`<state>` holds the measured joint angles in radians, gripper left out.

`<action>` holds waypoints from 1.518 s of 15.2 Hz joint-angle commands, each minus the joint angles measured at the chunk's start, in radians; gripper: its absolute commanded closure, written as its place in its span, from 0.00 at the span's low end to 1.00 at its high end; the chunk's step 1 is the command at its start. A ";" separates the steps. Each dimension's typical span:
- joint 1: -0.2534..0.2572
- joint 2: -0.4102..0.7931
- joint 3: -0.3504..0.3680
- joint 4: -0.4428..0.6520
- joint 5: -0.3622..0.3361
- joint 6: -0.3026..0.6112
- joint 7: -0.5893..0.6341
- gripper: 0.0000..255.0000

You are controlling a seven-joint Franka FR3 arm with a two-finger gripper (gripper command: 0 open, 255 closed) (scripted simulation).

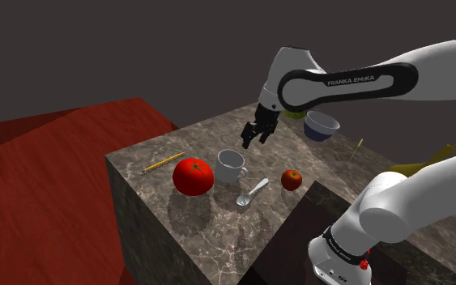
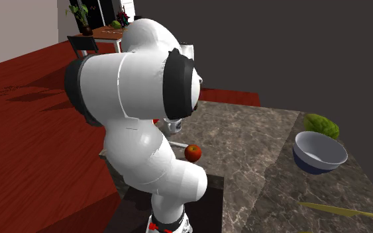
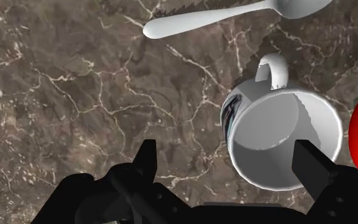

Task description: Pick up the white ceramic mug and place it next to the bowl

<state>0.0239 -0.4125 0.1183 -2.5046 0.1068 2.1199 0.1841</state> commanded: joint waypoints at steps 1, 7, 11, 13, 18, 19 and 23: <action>0.002 0.078 0.011 0.010 0.001 0.060 0.009 0.00; 0.007 0.212 0.029 0.009 -0.001 0.182 0.024 0.00; 0.008 0.251 0.032 -0.013 -0.002 0.242 0.026 0.00; 0.008 0.256 0.033 -0.016 -0.002 0.251 0.026 0.00; 0.008 0.256 0.033 -0.016 -0.002 0.251 0.026 0.00; 0.008 0.256 0.033 -0.016 -0.002 0.251 0.026 0.00; 0.008 0.256 0.033 -0.016 -0.002 0.251 0.026 1.00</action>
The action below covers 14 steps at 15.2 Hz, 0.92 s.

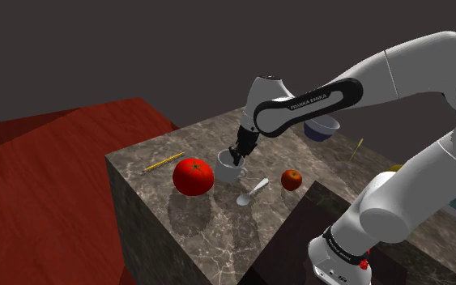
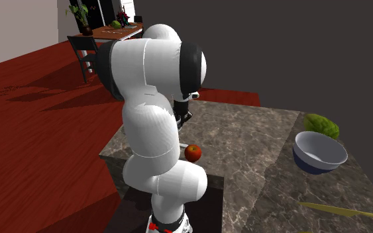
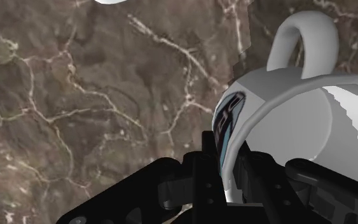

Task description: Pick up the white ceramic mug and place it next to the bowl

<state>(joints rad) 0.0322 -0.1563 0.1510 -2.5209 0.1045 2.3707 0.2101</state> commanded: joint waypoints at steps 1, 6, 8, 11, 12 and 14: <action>0.000 0.000 0.000 0.000 0.000 0.000 0.000 1.00; 0.000 0.000 0.000 0.000 0.000 0.000 0.000 1.00; 0.000 -0.020 -0.001 0.010 0.001 -0.030 0.000 1.00; 0.000 -0.047 -0.003 0.028 0.001 -0.075 0.001 1.00; 0.000 -0.056 -0.004 0.034 0.002 -0.090 0.001 1.00; 0.000 -0.073 -0.005 0.047 0.002 -0.120 0.001 1.00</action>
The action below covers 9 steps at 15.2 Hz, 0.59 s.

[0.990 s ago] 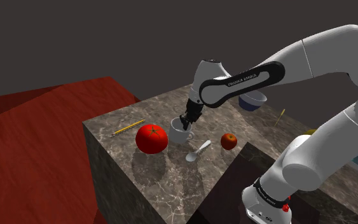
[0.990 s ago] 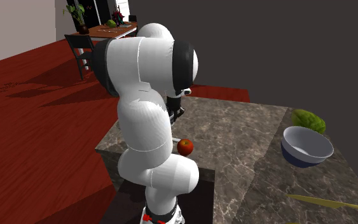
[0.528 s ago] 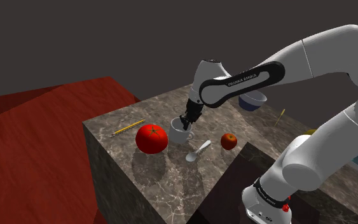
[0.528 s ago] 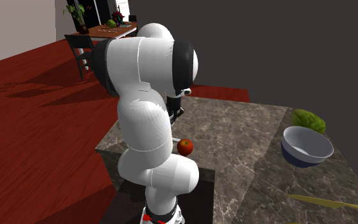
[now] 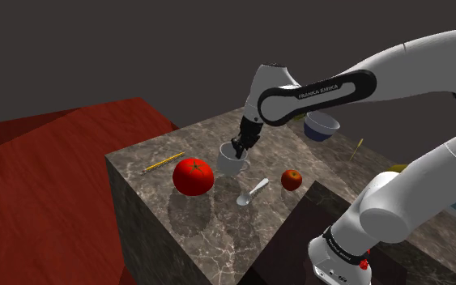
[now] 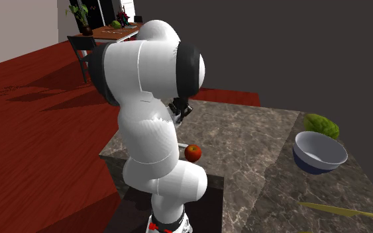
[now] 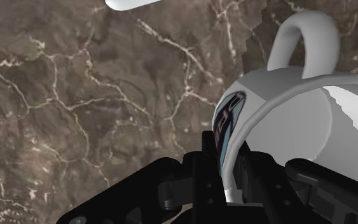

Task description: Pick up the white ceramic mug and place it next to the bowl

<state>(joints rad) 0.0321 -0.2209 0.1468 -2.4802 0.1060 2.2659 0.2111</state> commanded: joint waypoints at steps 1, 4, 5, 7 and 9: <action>0.000 -0.016 -0.001 0.014 0.000 -0.030 0.000 1.00; 0.000 -0.038 -0.003 0.036 0.000 -0.074 0.001 1.00; 0.000 -0.045 -0.004 0.044 0.000 -0.089 0.002 1.00; -0.001 -0.058 -0.005 0.060 -0.001 -0.118 0.002 1.00; -0.001 -0.070 -0.007 0.077 -0.001 -0.147 0.003 1.00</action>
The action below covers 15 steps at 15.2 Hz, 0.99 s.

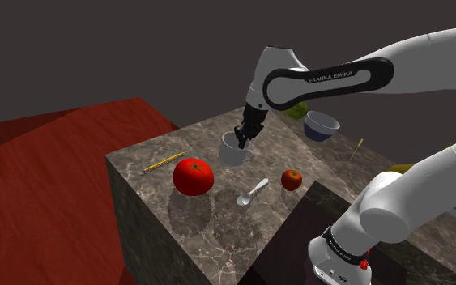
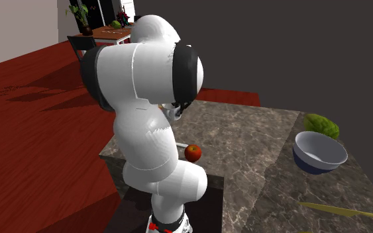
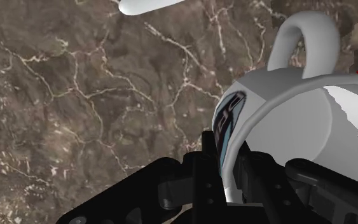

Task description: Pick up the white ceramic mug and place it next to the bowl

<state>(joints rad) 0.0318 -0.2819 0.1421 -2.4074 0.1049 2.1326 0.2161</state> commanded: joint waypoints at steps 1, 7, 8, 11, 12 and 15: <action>-0.001 -0.015 -0.003 0.013 0.000 -0.028 -0.001 1.00; -0.002 -0.043 -0.007 0.070 -0.002 -0.113 0.002 1.00; -0.002 -0.047 -0.007 0.080 -0.002 -0.127 0.002 1.00; -0.002 -0.057 -0.009 0.112 -0.004 -0.169 0.004 1.00; -0.003 -0.060 -0.010 0.123 -0.004 -0.183 0.004 1.00; -0.003 -0.067 -0.011 0.157 -0.005 -0.224 0.006 1.00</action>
<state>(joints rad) 0.0285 -0.3484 0.1305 -2.2629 0.1000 1.9215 0.2204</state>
